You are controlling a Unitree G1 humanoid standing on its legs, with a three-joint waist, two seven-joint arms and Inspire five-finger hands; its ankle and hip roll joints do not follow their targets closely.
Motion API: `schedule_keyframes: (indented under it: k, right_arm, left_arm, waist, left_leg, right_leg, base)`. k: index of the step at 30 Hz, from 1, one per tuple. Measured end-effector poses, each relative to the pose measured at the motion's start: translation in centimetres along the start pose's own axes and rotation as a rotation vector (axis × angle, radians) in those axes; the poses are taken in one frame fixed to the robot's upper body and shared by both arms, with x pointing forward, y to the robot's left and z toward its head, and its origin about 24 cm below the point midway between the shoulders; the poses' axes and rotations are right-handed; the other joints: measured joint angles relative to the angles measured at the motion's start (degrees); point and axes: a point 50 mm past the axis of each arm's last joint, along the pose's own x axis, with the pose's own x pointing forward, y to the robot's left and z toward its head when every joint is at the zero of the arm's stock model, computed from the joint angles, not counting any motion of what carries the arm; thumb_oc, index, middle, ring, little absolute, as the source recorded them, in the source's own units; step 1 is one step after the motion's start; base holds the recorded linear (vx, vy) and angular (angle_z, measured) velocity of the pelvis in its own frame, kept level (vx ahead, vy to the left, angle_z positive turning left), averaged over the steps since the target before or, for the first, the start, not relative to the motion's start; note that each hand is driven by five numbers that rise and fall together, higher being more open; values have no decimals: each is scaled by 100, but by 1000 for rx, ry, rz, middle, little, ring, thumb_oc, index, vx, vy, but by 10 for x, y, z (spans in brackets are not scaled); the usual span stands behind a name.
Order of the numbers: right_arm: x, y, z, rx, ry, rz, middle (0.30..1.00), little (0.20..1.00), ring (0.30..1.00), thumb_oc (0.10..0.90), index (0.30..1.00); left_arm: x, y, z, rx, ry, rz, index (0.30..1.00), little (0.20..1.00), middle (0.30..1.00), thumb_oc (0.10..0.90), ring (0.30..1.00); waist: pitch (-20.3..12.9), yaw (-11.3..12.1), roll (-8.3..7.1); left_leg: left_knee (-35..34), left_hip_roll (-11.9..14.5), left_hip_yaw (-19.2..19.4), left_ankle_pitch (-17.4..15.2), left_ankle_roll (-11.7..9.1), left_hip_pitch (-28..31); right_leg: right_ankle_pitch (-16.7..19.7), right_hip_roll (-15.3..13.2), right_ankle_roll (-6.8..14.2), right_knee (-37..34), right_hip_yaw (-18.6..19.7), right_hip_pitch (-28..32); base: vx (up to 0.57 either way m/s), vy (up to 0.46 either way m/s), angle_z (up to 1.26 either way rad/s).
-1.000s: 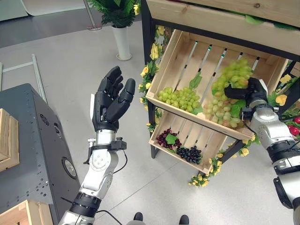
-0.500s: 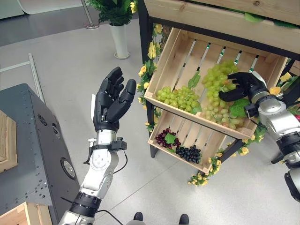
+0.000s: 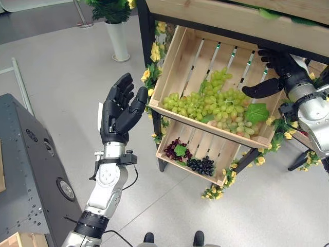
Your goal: Pick up the fruits from the basket on one side to the basket on the other side
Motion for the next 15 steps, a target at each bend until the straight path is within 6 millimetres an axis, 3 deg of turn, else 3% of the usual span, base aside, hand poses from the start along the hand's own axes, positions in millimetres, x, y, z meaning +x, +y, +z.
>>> schedule_keyframes:
  k: [5, 7, 10, 15]
  right_arm:
    - [-19, 12, 7, 41, -62, 26, 900, 900, 900, 800, 900]
    - [-26, 19, 5, 144, -65, 37, 900, 900, 900, 800, 900]
    - [-32, 39, 1, 357, -56, 92, 900, 900, 900, 800, 900]
    - [-51, 84, -6, 805, -51, 328, 900, 900, 900, 800, 900]
  left_arm:
    - [3, 5, 9, 0, -35, 27, 900, 900, 900, 800, 900]
    - [3, 5, 10, -3, -41, 28, 900, 900, 900, 800, 900]
    - [3, 5, 10, -2, -42, 30, 900, 900, 900, 800, 900]
    - [1, 3, 8, -19, -35, 25, 900, 900, 900, 800, 900]
  waist:
    - [48, -100, -22]
    - [54, -117, -33]
    - [56, -141, -30]
    - [70, -111, -6]
  left_leg:
    - [-1, 2, 52, -12, 1, 18]
    - [-1, 3, 65, -15, 3, 22]
    - [-1, 6, 131, -26, 2, 40]
    - [-2, 7, 131, -32, 0, 45]
  right_leg:
    - [4, 9, 4, 0, 93, -14]
    - [4, 7, 5, 0, 103, -16]
    - [10, 5, 10, 0, 138, -29]
    - [9, -13, 12, 0, 120, -20]
  base:
    - [-7, 20, -6]
    - [-2, 26, -4]
    - [7, 30, -10]
    - [16, 19, 1]
